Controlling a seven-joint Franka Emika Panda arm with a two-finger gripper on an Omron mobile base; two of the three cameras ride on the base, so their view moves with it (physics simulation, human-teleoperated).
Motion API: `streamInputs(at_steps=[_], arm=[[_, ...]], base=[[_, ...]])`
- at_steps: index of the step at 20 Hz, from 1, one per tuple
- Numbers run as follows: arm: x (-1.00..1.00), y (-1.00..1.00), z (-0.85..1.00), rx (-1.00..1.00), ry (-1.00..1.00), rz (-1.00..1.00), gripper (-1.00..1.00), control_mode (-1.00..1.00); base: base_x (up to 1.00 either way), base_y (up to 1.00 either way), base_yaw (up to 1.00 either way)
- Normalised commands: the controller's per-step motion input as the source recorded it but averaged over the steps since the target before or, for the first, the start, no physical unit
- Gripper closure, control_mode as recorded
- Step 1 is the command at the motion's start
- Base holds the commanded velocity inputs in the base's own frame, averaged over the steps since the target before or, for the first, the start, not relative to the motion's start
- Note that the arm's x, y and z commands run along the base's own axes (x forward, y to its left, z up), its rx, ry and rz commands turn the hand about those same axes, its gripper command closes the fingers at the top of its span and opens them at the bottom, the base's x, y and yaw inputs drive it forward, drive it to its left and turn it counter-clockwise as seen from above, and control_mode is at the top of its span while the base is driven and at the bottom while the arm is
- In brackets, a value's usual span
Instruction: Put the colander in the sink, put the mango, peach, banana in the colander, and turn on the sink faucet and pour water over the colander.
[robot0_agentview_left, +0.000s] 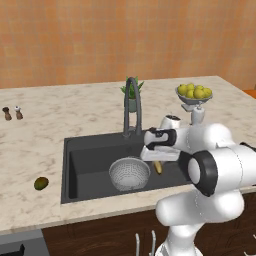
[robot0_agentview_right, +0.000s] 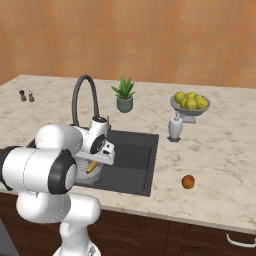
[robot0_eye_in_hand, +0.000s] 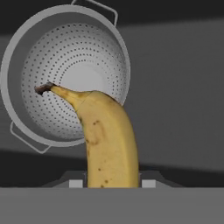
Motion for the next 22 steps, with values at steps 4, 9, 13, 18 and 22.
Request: streamInputs(at_steps=[4,9,13,18,22], arm=[[0.15,0.29,-0.46,0.02,0.00,0.05,1.00,-1.00],[0.19,0.20,-0.32,0.02,0.00,0.03,1.00,-1.00],[0.24,0.06,-0.05,0.07,0.00,0.02,1.00,-1.00],[0.21,0.09,-0.19,0.03,0.00,0.02,1.00,-1.00],[0.01,0.08,-0.31,0.00,0.00,0.00,1.00,-1.00]], base=[[0.00,0.00,0.00],[0.00,0.00,0.00],[0.00,0.00,0.00],[0.00,0.00,0.00],[0.00,0.00,0.00]])
